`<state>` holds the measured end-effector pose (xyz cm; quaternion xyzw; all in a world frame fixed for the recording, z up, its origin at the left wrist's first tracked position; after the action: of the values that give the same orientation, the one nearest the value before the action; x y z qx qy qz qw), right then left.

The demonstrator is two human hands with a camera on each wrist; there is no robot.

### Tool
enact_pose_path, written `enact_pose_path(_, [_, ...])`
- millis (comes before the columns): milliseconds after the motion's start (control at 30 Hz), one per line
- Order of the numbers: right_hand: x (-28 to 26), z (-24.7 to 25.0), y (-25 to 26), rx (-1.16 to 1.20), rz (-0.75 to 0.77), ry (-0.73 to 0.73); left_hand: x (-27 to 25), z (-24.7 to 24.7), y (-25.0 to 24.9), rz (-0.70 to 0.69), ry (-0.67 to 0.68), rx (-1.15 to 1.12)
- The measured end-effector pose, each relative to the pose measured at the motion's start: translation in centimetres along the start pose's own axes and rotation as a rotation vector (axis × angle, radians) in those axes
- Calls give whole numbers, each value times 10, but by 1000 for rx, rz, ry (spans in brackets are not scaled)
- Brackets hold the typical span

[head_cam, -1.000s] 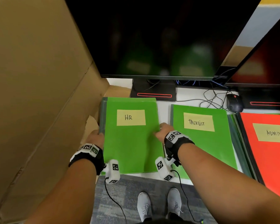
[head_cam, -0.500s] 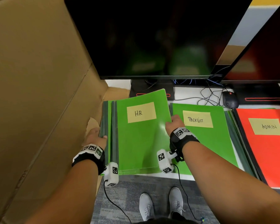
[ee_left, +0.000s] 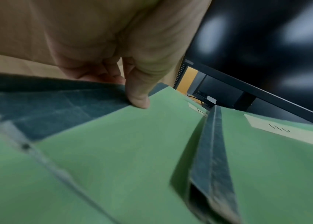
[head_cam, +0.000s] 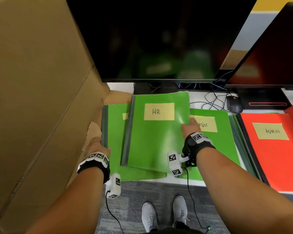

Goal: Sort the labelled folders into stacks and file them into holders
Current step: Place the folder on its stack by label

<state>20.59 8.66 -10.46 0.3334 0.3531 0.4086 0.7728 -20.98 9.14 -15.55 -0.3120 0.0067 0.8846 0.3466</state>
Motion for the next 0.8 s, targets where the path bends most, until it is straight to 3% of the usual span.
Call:
enact_pose_path(200, [1,19,-17,84,-68,-80,-11,14,-3,0,-165,-12])
enact_pose_path(333, [2,26,-23,105,-58,-122,-15,-2,-8,-7,-46,97])
enact_pose_path(533, [-5,36,-24,120,-102,-128,-21,-7,-3,80,-45,297])
enact_pose_path(800, [-6,34,-23,124,-85,-107,-17,-8,0,158,-31,279])
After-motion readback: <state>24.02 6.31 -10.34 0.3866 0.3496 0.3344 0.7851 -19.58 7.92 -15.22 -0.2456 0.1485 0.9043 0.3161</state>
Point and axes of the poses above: each hand's wrist, its own x-axis towards the middle knuckle, its own z-axis out of the back of the hand, y = z × x, the point moved 10 cm from there along x, towards the middle knuckle, and after that the axes turned 14 degrees about z, right-handed, at the moved point
